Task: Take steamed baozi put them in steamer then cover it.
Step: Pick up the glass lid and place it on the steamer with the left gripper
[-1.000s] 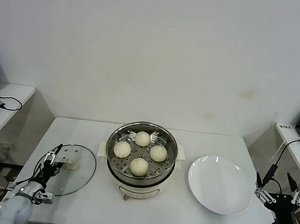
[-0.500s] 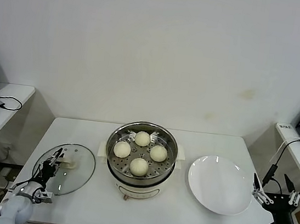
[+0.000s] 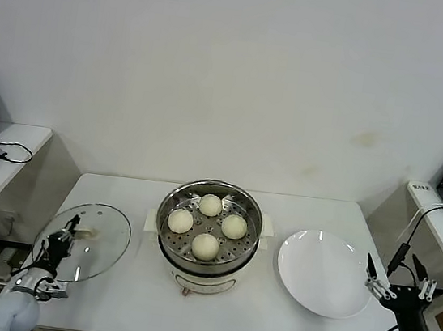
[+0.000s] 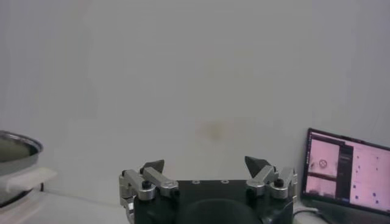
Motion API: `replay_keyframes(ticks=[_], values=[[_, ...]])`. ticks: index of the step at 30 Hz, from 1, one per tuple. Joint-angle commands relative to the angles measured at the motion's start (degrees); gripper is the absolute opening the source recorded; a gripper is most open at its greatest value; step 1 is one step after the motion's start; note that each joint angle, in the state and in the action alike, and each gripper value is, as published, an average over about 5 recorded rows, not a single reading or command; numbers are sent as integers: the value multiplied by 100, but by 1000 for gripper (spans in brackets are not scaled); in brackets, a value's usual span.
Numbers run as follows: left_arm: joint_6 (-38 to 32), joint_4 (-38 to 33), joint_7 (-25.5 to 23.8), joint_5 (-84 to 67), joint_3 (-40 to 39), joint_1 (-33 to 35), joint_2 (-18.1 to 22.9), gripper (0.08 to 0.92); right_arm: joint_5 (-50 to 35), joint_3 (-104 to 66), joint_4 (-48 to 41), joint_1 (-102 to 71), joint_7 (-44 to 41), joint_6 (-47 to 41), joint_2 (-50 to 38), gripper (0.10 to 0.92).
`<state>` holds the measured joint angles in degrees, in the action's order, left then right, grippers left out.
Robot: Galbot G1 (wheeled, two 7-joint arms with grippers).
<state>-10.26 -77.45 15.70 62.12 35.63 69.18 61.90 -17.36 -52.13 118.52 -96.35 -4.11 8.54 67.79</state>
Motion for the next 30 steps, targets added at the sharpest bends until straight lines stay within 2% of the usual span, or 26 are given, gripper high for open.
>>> replay_keyframes(ticks=[1, 7, 13, 18, 22, 26, 30], values=[[924, -2243, -508, -651, 673, 1147, -331, 148, 269, 234, -36, 45, -11, 60, 40, 823], [1612, -3656, -1339, -1051, 776, 1597, -678, 148, 561, 387, -197, 96, -47, 218, 47, 823], [2389, -4643, -1839, -1416, 65, 1384, -1102, 148, 1073, 612, -540, 195, -38, 444, 171, 823], [2733, -4683, -1687, -1535, -907, 844, -1490, 148, 1489, 812, -682, 210, -6, 543, 310, 823], [3028, -4471, -1521, -1467, -1915, 151, -1560, 148, 1888, 922, -676, 203, 17, 605, 490, 823], [3451, -4222, -1724, -1127, -2849, -632, -1344, 148, 2285, 1008, -761, 247, 89, 698, 669, 823], [3876, -3998, -2029, -724, -3485, -1420, -885, 148, 2583, 1003, -878, 310, 215, 761, 813, 823]])
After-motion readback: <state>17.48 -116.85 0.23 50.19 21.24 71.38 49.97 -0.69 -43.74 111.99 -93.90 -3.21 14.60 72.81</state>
